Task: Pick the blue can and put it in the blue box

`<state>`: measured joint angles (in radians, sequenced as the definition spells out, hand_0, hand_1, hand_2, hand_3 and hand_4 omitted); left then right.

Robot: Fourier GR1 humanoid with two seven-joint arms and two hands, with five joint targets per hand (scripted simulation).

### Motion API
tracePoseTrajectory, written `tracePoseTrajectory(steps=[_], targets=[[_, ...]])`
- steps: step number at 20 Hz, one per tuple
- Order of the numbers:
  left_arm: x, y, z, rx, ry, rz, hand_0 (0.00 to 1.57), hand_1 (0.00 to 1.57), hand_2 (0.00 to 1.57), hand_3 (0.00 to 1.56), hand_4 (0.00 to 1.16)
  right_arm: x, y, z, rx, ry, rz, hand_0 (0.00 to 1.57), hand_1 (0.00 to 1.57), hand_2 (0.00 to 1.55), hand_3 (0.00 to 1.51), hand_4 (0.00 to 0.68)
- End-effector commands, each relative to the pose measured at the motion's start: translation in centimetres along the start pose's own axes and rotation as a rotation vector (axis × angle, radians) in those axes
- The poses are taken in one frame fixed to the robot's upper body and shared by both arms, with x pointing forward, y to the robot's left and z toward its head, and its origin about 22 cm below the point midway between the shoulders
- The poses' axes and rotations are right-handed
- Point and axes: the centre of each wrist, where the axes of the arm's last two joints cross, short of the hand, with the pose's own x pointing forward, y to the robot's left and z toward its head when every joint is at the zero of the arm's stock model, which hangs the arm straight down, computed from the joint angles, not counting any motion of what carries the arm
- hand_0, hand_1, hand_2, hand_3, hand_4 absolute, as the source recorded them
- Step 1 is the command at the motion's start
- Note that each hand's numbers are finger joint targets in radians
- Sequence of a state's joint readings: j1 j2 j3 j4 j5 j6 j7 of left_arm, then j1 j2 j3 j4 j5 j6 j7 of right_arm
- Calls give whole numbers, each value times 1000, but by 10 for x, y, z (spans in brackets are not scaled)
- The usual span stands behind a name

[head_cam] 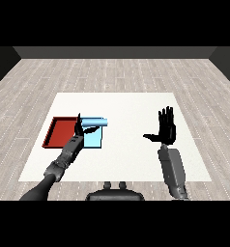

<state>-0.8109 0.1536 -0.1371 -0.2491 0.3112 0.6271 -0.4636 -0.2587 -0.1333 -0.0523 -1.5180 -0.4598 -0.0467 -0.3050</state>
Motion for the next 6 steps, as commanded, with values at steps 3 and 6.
tracePoseTrajectory(steps=[3,6], targets=[[37,-7,-3,-140,-359,322,0,0,0,0,0,-3,3,3,19,35,32,0,0,0,0,0],[35,-2,7,-203,-447,427,0,0,0,0,0,-13,-3,25,39,58,47,0,0,0,0,0]])
